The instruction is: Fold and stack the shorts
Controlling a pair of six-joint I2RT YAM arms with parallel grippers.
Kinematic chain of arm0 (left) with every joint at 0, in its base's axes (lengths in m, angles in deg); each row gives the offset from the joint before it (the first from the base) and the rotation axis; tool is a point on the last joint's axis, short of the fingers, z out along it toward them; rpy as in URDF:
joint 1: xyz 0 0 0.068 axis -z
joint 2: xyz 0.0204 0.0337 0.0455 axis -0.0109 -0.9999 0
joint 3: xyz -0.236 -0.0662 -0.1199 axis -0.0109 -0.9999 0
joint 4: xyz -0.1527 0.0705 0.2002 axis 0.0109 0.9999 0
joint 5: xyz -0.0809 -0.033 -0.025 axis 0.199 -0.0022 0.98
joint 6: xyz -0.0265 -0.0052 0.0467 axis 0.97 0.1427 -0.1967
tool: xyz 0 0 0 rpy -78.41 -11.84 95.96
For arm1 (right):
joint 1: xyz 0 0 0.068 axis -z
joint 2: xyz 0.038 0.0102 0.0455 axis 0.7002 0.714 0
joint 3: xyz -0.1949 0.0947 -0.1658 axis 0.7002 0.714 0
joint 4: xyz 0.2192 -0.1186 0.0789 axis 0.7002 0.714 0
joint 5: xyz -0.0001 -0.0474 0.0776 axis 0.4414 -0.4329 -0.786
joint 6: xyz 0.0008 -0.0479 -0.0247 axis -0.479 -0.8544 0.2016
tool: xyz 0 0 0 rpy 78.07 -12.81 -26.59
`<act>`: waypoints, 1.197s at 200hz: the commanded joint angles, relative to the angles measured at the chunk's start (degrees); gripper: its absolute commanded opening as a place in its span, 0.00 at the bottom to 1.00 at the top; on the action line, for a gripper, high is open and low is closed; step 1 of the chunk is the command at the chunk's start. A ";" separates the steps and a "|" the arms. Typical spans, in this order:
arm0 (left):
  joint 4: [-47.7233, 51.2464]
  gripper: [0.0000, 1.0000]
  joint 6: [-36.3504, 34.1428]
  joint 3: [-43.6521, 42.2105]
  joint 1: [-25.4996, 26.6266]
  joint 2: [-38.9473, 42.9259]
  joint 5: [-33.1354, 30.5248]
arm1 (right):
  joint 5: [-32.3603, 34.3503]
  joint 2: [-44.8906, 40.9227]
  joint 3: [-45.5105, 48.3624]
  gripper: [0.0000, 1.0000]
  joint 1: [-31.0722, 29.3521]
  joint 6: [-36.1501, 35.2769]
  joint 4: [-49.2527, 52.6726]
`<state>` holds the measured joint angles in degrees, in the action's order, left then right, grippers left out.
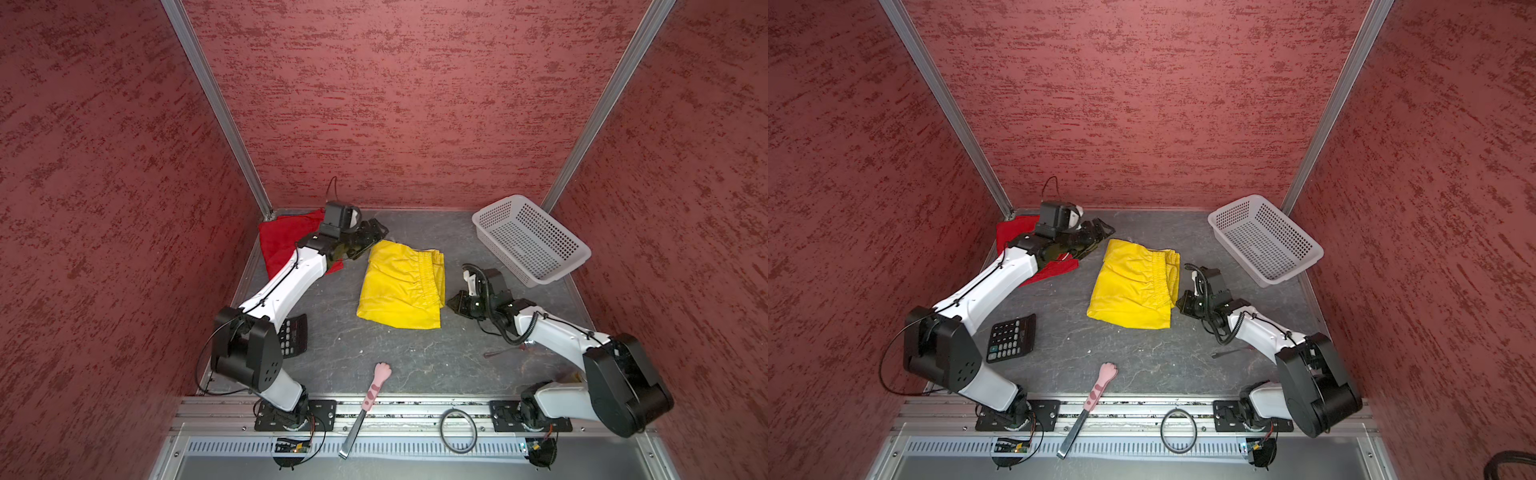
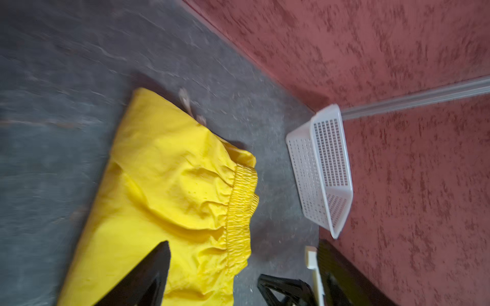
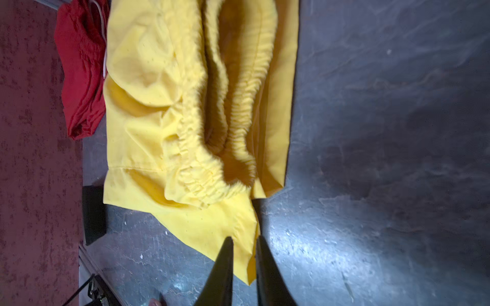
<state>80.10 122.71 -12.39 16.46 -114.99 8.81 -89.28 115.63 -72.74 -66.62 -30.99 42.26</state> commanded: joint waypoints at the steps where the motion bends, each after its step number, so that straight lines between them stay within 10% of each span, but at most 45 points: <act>1: 2.43 0.95 -3.66 -7.16 -1.21 1.58 -1.22 | 5.45 0.27 -5.10 0.24 0.73 -2.58 6.02; 37: -0.63 0.96 -4.86 -15.33 -2.55 2.79 0.11 | -3.60 8.97 -10.14 0.08 1.36 3.03 -5.60; 117: -13.06 0.85 -1.51 -23.79 -1.13 -3.71 3.84 | -11.31 34.47 -20.48 0.09 1.82 11.42 -18.29; 182: -17.26 0.97 -0.27 -22.71 2.28 -9.77 3.20 | -18.14 41.43 -21.54 0.10 4.25 10.12 -19.93; 239: -17.61 0.89 0.41 -22.55 3.30 -10.66 1.73 | -11.68 29.65 -28.02 0.15 4.64 2.94 -10.32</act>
<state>63.77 122.78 -35.64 19.32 -124.54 11.72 -105.52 152.37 -97.81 -62.46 -24.15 26.70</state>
